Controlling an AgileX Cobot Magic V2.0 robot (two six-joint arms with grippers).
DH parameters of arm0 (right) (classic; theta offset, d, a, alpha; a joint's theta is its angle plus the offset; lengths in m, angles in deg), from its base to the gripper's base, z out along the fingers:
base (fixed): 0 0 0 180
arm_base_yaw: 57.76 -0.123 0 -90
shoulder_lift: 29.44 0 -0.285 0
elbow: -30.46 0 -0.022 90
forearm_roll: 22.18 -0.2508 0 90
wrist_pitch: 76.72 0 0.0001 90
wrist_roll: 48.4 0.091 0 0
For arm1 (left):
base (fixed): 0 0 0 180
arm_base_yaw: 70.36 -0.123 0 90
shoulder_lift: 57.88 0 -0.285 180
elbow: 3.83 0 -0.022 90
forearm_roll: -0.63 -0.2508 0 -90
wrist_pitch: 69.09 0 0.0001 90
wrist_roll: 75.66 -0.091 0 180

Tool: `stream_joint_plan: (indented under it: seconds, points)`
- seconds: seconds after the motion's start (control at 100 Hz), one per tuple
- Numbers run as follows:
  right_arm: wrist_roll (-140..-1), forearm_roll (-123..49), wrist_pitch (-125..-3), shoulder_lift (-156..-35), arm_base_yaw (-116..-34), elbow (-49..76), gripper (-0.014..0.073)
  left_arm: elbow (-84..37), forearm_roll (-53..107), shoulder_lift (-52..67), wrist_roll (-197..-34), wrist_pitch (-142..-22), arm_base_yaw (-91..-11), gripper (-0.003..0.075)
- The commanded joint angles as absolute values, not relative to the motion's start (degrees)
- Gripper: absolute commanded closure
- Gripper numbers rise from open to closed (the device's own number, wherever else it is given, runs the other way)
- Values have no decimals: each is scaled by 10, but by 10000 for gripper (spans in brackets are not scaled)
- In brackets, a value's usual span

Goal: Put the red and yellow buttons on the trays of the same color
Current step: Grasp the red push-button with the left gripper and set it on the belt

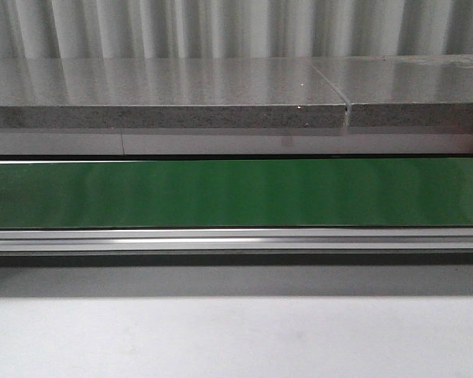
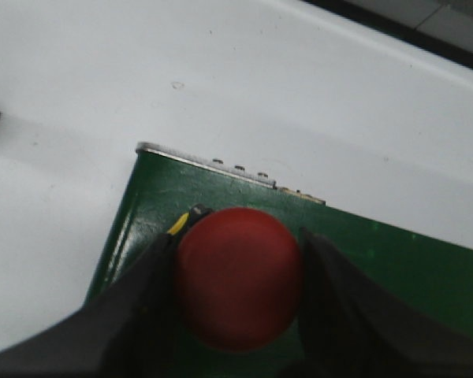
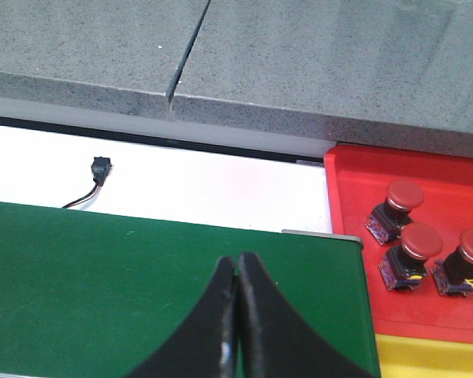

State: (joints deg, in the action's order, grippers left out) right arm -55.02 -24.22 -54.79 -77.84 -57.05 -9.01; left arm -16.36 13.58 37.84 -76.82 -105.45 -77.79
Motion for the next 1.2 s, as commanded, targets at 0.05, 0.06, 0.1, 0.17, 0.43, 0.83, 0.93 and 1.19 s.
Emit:
stream_joint_plan:
  seconds: [0.05,0.06,0.1,0.17,0.43,0.83,0.93,1.19]
  points:
    - [-553,-244,-587,-774,-571,-69,662,-177,155,355,-768,-999,-760,741]
    - [-553,-244,-587,-774,-571,-69,662,-177,155,356,-768,-999,-760,741]
    - [-553,-244,-587,-774,-571,-69,662,-182,155,359,-768,-999,-757,741]
    - [-553,-244,-587,-774,-571,-69,662,-187,156,364,-768,-1000,-757,741]
    - [-553,-244,-587,-774,-571,-69,662,-188,162,373,-768,-1014,-757,663]
    - [-553,-244,-587,-774,-571,-69,662,-178,186,356,-782,-1019,-752,136]
    - [-553,-244,-587,-774,-571,-69,662,-175,192,338,-782,-1005,-752,136]
    - [-553,-244,-587,-774,-571,-69,662,-126,184,331,-782,-999,-771,137]
